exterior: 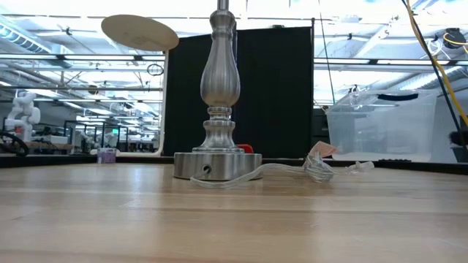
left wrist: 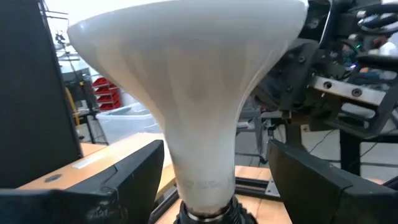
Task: Screw lightbulb
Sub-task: Insert the white lightbulb into the silver lamp
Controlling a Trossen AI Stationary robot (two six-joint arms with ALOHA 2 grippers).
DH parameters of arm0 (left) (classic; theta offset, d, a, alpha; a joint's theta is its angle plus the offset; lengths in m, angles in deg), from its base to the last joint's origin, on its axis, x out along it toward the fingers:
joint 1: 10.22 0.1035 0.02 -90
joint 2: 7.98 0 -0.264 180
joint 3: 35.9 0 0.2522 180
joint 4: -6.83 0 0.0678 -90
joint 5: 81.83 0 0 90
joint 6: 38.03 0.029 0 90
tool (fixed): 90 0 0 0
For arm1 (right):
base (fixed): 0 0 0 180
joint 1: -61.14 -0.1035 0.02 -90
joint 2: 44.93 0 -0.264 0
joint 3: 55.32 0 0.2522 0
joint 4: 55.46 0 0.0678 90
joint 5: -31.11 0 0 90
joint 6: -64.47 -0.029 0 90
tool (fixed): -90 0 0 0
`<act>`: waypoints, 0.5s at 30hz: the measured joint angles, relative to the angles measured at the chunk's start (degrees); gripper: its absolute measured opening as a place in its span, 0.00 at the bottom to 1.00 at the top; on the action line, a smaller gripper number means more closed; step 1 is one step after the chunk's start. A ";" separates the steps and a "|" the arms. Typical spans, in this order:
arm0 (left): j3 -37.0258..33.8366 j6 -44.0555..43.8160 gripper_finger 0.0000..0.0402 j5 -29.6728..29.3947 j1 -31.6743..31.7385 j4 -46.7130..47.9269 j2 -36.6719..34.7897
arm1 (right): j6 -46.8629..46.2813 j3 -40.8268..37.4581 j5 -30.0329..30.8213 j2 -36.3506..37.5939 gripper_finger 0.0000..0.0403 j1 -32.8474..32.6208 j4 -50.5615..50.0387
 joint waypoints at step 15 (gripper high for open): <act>0.00 7.95 0.72 -13.34 -8.39 1.17 -2.77 | -0.23 0.00 0.10 0.00 0.00 -0.04 -0.46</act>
